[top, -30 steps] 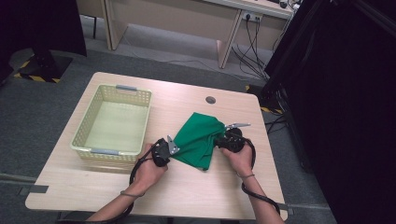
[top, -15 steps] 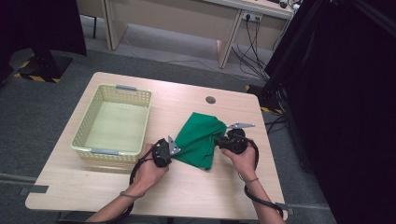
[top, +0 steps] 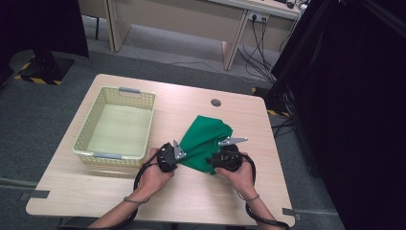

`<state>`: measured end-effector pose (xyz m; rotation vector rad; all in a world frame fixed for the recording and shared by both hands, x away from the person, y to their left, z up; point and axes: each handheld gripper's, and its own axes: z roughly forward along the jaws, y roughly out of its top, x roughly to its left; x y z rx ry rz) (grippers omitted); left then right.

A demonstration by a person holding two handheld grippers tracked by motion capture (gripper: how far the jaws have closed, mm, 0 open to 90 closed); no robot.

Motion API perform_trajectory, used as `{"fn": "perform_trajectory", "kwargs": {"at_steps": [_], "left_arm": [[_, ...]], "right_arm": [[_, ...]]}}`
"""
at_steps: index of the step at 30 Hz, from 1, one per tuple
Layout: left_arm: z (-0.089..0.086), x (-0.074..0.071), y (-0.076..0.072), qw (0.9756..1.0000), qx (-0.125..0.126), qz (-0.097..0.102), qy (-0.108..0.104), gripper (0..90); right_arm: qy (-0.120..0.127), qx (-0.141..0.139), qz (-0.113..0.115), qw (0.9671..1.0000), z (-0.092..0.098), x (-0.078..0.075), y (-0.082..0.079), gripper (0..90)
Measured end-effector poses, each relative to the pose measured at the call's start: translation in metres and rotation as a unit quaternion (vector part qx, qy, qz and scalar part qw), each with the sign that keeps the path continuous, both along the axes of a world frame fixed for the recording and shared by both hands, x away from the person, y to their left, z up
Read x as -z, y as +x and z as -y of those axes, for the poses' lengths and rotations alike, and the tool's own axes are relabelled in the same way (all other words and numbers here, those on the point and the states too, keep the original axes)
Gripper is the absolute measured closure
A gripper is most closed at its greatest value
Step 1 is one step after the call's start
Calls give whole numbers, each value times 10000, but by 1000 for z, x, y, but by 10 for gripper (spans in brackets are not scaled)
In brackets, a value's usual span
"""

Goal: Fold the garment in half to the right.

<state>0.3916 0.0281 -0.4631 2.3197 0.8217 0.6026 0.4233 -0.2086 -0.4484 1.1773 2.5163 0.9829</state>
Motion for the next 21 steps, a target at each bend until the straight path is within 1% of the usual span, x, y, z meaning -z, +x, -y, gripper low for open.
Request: {"fn": "perform_trajectory", "kwargs": {"at_steps": [1, 4, 6, 7, 10, 14, 17, 19, 21], "left_arm": [[0, 0, 0, 10000, 0, 6, -5, 780], [0, 1, 0, 10000, -4, 4, -16, 775], [0, 1, 0, 10000, 0, -2, -12, 775], [0, 1, 0, 10000, 6, -12, -11, 776], [0, 0, 1, 10000, 21, -12, 12, 777], [0, 1, 0, 10000, 23, -14, -10, 776], [1, 1, 0, 10000, 37, -5, -14, 774], [2, 1, 0, 10000, 38, -2, -17, 774], [2, 1, 0, 10000, 35, -1, -13, 773]], "right_arm": [[-12, -17, 28, 10000, -2, 0, -1, 569], [-150, -102, 103, 9998, -6, 2, -1, 544], [-204, -137, 127, 9996, -9, 5, -1, 542], [-274, -172, 136, 9994, -11, 6, -1, 549], [-462, -223, 178, 9985, -14, 10, -1, 588], [-616, -213, 300, 9974, -15, 10, -1, 685], [-649, -178, 322, 9972, -15, 10, -1, 749], [-629, -131, 341, 9974, -14, 10, 0, 802], [-592, -107, 327, 9977, -14, 10, 0, 834]]}}
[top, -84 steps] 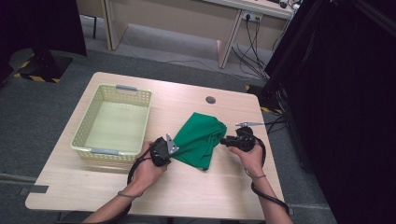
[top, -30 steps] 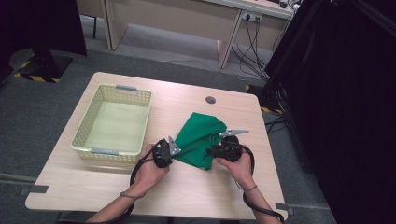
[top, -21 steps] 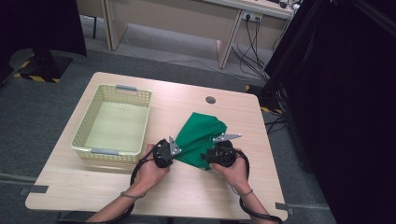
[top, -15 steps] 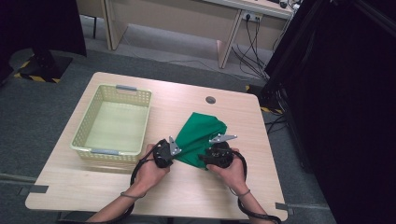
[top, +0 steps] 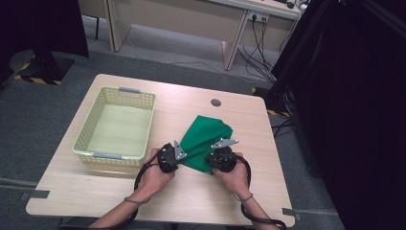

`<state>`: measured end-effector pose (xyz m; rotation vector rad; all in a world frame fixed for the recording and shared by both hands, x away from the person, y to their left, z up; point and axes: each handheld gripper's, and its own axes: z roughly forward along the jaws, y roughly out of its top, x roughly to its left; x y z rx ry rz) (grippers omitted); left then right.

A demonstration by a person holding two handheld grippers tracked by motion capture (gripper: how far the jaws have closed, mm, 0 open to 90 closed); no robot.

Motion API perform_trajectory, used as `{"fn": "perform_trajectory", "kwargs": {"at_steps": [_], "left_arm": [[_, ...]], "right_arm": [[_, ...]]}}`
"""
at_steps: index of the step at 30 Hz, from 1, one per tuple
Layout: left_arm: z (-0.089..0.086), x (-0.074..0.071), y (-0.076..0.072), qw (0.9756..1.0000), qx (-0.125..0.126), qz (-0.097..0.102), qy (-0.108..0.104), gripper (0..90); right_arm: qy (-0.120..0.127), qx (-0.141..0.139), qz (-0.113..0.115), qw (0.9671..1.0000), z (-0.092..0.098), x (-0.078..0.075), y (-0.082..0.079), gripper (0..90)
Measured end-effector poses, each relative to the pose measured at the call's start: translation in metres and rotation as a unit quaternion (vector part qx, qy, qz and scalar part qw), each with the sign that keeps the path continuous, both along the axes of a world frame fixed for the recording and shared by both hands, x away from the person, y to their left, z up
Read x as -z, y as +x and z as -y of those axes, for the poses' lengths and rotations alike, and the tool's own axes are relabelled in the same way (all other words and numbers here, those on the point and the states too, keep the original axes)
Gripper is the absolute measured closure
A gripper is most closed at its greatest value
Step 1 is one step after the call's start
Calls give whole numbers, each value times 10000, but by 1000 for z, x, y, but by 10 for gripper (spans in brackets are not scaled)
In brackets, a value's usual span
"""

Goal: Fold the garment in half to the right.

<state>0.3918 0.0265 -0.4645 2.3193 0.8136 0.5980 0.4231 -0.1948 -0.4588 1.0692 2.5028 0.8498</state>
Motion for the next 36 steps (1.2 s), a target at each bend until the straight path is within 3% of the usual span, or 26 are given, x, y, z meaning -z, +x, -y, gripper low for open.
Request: {"fn": "perform_trajectory", "kwargs": {"at_steps": [16, 24, 36], "left_arm": [[3, 1, 0, 10000, -1, 64, 37, 763], [4, 1, 1, 9999, 42, 84, 106, 795], [5, 0, -1, 9997, 24, 164, 155, 806]], "right_arm": [[498, 32, -45, 9987, 19, -25, -7, 866], [348, -3, -227, 9991, 26, -21, -10, 868], [500, 36, -215, 9985, 40, -32, -21, 875]]}}
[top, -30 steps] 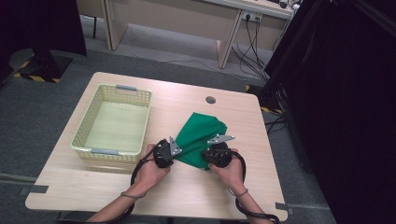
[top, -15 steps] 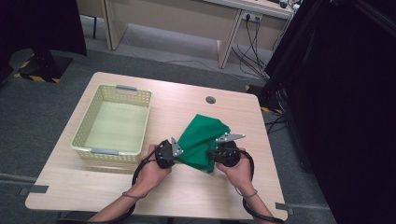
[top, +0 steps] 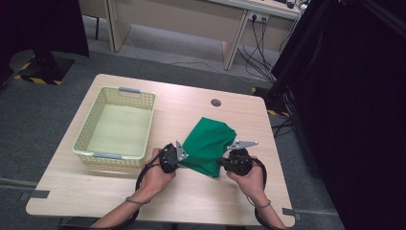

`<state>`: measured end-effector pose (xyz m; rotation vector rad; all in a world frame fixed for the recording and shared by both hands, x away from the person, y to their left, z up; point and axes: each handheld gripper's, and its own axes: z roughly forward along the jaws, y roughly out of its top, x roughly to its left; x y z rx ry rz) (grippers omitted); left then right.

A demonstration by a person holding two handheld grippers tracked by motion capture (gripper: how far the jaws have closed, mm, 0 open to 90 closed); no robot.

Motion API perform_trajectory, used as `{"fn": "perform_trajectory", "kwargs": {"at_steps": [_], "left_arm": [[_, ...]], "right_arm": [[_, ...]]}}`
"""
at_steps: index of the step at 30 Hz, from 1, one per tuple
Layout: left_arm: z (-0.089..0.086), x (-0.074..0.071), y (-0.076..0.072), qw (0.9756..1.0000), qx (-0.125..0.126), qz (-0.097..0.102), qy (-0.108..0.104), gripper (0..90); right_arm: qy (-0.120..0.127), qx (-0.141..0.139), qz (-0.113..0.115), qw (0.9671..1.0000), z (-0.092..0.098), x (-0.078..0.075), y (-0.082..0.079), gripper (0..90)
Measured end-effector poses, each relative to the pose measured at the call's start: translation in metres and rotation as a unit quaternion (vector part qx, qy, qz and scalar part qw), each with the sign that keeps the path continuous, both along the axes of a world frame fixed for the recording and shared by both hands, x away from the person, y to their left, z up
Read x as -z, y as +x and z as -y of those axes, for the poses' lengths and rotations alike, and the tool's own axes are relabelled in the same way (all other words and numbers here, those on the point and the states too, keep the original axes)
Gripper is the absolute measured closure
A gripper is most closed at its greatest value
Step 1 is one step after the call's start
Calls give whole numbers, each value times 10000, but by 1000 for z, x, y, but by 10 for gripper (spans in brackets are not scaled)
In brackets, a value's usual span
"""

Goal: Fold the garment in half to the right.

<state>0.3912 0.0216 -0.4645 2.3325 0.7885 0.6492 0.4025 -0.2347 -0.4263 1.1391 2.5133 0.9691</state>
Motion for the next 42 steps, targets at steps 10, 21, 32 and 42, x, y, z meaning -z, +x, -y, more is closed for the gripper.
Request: {"fn": "perform_trajectory", "kwargs": {"at_steps": [10, 21, 32, 42], "left_arm": [[1, -1, -2, 10000, 7, 46, 12, 796], [0, -1, -5, 9999, 63, 32, 85, 810], [0, -3, -9, 9999, 139, -33, -46, 773], [-1, -21, -16, 9987, 206, -19, -459, 685]], "right_arm": [[-143, 21, -216, 9997, 6, -9, 2, 876], [-482, 79, -440, 9978, 2, 20, 6, 874], [-608, 341, -235, 9973, 13, 16, 18, 854], [-266, 247, 20, 9993, 12, -3, 5, 689]]}}
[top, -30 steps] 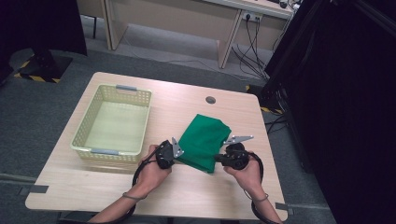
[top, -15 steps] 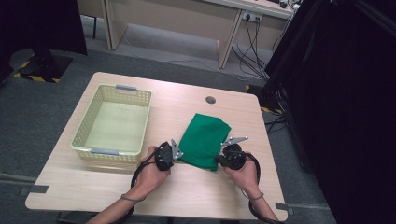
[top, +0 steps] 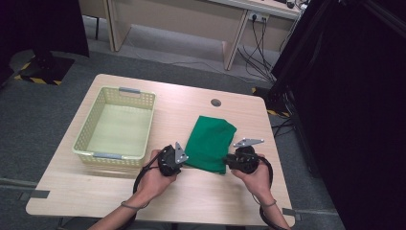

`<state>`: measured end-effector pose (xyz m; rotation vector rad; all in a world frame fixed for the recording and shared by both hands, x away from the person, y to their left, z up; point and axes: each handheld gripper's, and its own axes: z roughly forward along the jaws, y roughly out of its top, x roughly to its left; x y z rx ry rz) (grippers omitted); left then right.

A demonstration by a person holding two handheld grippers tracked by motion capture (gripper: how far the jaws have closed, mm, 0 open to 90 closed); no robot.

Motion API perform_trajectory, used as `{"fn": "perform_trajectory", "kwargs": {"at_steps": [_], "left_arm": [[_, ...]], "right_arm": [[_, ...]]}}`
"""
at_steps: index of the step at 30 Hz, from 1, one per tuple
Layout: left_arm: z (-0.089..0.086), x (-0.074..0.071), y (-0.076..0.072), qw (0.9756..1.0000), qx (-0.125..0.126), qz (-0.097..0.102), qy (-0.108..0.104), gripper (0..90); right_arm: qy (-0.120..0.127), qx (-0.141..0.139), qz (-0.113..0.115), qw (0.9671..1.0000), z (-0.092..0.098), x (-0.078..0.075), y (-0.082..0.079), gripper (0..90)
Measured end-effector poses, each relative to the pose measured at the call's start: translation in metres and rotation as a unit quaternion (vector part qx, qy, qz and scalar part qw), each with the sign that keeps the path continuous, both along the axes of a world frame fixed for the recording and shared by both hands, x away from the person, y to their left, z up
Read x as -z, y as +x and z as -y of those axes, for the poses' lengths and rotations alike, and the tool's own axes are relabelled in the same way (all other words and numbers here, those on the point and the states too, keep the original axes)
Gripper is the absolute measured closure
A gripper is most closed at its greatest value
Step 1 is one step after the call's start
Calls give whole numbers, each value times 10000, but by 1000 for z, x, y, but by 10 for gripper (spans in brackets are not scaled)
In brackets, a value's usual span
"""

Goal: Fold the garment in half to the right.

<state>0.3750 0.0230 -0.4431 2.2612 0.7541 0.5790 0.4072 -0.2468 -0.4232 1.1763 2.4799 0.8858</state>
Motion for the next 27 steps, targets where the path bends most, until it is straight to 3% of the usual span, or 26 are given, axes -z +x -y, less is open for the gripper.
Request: {"fn": "perform_trajectory", "kwargs": {"at_steps": [6, 10, 17, 23, 27], "left_arm": [[4, -7, 6, 9997, -73, 82, -210, 656], [8, -1, 15, 9997, -139, 35, -189, 649], [15, 12, 24, 9997, -194, -130, -82, 634], [20, 19, 27, 9997, -161, -200, 59, 632], [20, 20, 27, 9996, -169, -212, 78, 630]], "right_arm": [[-258, -171, -149, 9994, -16, 21, 0, 662], [-346, -157, -181, 9991, -18, 28, 0, 663], [-452, -157, -139, 9988, -16, 26, -2, 664], [-427, -82, -91, 9990, -14, 27, -5, 668], [-163, 39, -60, 9998, -8, 21, -6, 665]]}}
